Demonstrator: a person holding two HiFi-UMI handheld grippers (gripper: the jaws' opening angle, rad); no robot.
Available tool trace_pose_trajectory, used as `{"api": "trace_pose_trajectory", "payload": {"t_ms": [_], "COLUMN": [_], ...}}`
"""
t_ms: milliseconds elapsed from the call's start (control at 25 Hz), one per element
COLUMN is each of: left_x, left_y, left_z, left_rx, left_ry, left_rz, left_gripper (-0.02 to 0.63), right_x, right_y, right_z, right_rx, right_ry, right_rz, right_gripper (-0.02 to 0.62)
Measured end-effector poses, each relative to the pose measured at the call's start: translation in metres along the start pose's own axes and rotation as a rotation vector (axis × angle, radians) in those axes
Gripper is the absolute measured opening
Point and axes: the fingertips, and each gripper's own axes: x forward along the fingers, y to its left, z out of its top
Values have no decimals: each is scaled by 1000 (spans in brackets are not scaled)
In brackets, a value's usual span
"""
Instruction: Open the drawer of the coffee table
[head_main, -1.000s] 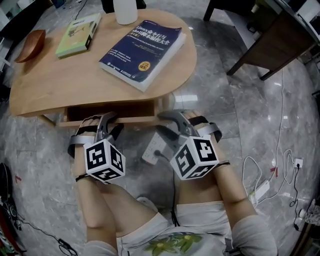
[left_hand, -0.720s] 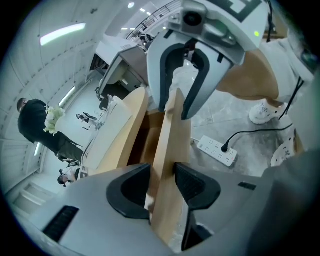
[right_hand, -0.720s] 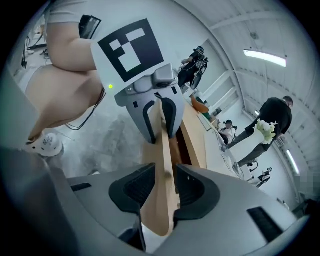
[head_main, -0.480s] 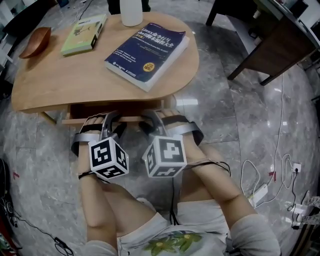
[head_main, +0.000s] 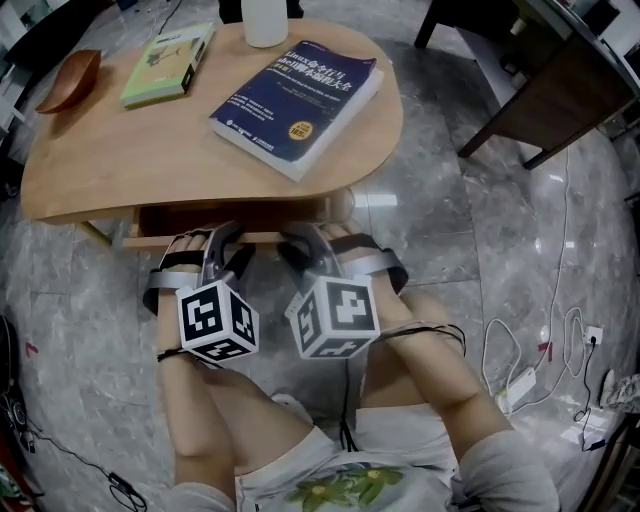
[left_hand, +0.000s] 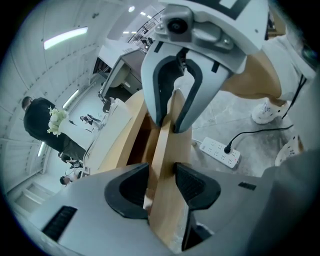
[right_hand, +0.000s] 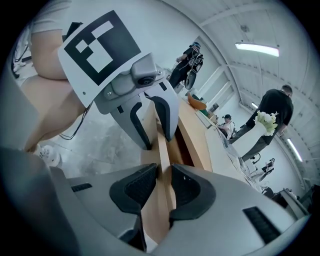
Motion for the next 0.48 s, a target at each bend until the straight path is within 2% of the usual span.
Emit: {"api": "trace_pose_trajectory", "payload": {"t_ms": [280, 480], "left_x": [0, -4], "left_y": [-1, -3], "left_z": [1, 1], "left_rx": [-3, -12], "left_ry": [6, 3], "left_rz": [4, -2], "left_gripper": [158, 158], "right_x": [-2, -5], "right_y": [0, 2], "right_z": [0, 2], "right_rx": [42, 28], "right_ry": [-25, -26], "right_rz": [32, 46], "right_gripper": [95, 92]}}
